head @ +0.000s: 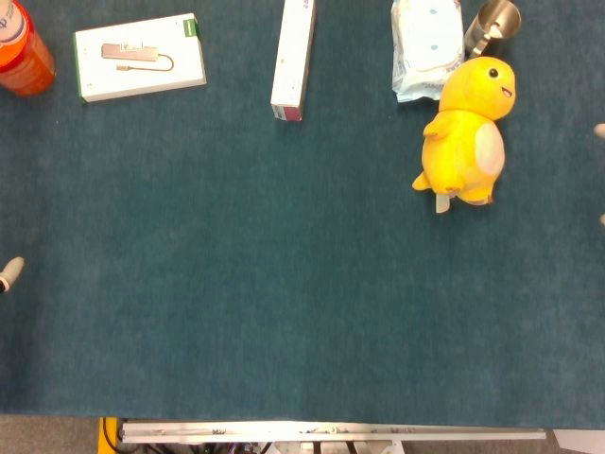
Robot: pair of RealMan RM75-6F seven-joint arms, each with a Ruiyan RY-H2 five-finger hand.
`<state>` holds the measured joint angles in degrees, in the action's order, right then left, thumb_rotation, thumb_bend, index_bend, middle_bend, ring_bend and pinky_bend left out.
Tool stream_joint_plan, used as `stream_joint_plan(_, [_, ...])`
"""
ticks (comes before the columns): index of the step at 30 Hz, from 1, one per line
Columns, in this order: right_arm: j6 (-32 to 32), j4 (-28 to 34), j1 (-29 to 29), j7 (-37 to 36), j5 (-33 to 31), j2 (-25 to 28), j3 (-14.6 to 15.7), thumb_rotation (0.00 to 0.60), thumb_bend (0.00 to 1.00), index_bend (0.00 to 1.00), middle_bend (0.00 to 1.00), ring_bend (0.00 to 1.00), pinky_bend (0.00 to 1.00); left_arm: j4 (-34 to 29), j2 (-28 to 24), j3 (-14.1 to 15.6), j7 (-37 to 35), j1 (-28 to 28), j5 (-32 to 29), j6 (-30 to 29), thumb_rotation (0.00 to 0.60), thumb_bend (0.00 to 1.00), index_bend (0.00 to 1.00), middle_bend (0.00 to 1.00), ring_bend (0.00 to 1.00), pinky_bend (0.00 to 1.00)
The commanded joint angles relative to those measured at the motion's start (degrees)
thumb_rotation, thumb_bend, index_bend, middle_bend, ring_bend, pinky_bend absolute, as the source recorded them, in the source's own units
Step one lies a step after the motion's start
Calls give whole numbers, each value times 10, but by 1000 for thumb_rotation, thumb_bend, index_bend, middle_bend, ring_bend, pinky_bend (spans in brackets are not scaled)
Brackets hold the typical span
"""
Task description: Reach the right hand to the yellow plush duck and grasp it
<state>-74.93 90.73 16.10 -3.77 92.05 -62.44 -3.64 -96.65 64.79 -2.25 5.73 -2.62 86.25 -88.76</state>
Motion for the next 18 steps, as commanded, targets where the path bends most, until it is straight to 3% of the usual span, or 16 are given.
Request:
stream_joint_plan(1, [17,-10,19,-14,9,-14,-3,597,0,223,241,57,4,-1,0,0,2,0,0,1,600,148,93,62,7,31])
stream_joint_plan(4, [37,-23,41,-31,16,-31,-6,582,0,213,212,36,3,-2,0,1,2,1,0,0,600,148,93,62,7,32])
stream_joint_plan(12, [84,-58,95,-68,26,-80,-10,248,0,111,93,0,0,-5,-2,2,3,5,0,-4,600,148,93,62,7,32])
stream_joint_plan(18, [86,-106,129,-106,52,-130,-8,158,0,75,62,0,0,-7,-3,2,4,8,-2,-6,600,148,93,62,7,32])
